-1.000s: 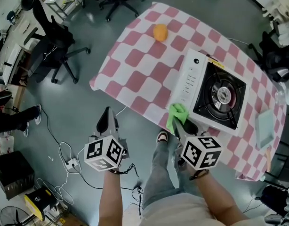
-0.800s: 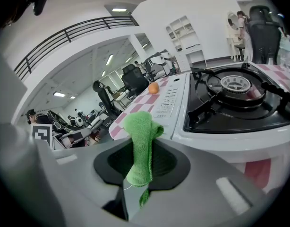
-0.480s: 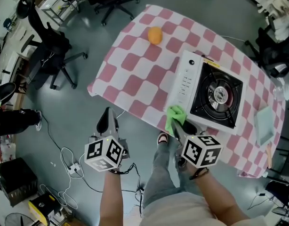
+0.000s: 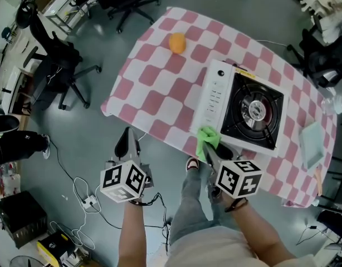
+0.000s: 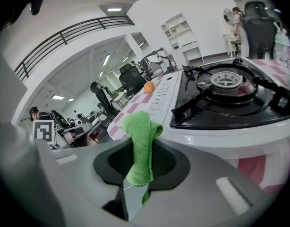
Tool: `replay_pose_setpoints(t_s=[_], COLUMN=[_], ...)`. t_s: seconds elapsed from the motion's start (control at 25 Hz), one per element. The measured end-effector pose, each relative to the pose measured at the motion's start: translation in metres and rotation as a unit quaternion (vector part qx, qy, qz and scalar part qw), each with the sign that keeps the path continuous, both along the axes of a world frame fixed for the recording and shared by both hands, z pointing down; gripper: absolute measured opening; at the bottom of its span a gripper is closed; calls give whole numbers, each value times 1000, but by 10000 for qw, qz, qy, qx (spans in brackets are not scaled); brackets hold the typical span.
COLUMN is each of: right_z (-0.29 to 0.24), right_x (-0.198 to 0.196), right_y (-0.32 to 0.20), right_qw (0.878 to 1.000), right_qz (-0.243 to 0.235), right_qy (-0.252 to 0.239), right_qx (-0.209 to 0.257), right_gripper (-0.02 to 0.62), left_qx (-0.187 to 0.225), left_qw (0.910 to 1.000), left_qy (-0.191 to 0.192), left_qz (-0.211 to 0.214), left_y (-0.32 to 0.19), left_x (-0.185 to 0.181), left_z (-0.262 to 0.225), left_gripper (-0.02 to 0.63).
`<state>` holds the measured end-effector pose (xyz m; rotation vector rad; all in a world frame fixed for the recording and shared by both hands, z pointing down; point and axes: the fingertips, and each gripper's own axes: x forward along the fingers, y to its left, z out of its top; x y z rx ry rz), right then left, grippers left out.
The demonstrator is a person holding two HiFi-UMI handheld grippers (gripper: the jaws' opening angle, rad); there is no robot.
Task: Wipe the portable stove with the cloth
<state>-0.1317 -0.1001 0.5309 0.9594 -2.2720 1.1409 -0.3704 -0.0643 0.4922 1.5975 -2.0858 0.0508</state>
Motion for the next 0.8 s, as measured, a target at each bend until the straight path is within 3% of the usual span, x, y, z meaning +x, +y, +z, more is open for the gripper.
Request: replay_pose_setpoints(t_s=[0.8], right_z=[4], right_x=[39], right_y=[3], right_qw=[9998], right_qz=[159], right_qy=[-13], right_qx=[-135], right_gripper=[78], left_qx=[16], left_qw=[9999], left_qy=[-45], left_qz=[147], left_y=[-7], left_x=[31], left_z=[-7], left_gripper=[0])
